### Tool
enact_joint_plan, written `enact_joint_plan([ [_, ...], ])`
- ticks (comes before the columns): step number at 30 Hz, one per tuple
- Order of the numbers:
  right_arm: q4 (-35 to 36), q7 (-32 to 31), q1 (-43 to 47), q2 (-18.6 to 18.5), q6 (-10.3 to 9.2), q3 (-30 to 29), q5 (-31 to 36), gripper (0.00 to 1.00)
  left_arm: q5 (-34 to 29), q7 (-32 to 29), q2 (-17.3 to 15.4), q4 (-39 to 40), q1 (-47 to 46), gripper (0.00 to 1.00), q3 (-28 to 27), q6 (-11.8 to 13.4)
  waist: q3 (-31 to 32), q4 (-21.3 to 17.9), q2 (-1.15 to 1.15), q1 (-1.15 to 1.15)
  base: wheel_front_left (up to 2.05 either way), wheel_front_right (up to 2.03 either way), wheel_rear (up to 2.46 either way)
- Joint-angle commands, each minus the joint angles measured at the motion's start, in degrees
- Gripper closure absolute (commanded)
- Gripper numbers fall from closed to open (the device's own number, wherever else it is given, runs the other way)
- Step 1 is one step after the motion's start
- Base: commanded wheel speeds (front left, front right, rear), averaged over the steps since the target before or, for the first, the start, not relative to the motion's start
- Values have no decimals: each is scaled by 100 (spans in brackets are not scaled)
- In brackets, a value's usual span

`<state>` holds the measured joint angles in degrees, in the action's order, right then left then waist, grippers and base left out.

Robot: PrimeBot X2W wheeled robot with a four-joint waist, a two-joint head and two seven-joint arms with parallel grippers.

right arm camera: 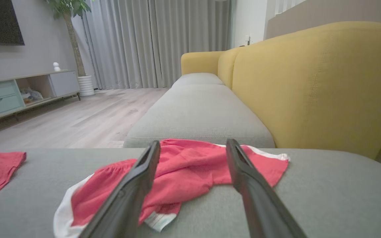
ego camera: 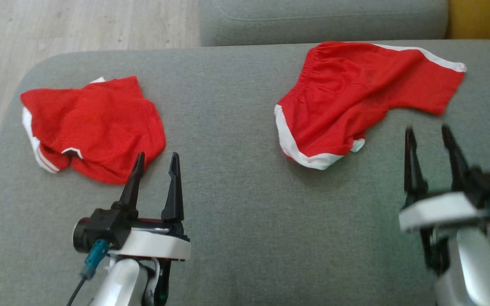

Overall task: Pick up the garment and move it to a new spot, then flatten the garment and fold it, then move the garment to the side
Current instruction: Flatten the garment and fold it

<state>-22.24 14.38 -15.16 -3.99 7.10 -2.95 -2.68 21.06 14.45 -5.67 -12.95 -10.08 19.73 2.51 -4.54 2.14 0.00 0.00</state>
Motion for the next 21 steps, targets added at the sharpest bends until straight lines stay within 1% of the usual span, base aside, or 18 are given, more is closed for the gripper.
enact_joint_plan([
  [1, 466, 60, 241, 104, 39, 122, -167, 0, -36, 55, -58, 162, -99, 0, -250, -6, -12, -69, 0, 0, 0, 0, 0],
  [3, 656, 61, 619, 108, 39, 253, -394, 0, -74, 55, -62, 126, -68, 0, -270, -25, -31, -124, 0, 0, 0, 0, 0],
  [6, 739, 61, 994, 109, 39, 434, -407, 0, -167, 55, -78, 70, -27, 0, -311, -39, -78, -197, 0, 0, 0, 0, 0],
  [8, 767, 61, 1115, 110, 39, 432, -392, 0, -234, 55, -62, 20, -24, 0, -332, -84, -125, -199, 0, 0, 0, 0, 0],
  [15, 656, -11, 803, 111, 39, 384, -317, 0, -296, 55, 40, -24, -157, 0, -329, -172, -305, -40, 0, 0, 0, 0, 0],
  [19, 215, -356, 334, 111, 39, 232, -410, 0, -331, 55, 97, -64, -222, 0, -293, -225, -490, 123, 0, 0, 0, 0, 0],
  [21, -112, -565, 65, 111, 39, 132, -602, 0, -343, 55, 117, -90, -258, 0, -288, -238, -594, 210, 0, 0, 0, 0, 0],
])
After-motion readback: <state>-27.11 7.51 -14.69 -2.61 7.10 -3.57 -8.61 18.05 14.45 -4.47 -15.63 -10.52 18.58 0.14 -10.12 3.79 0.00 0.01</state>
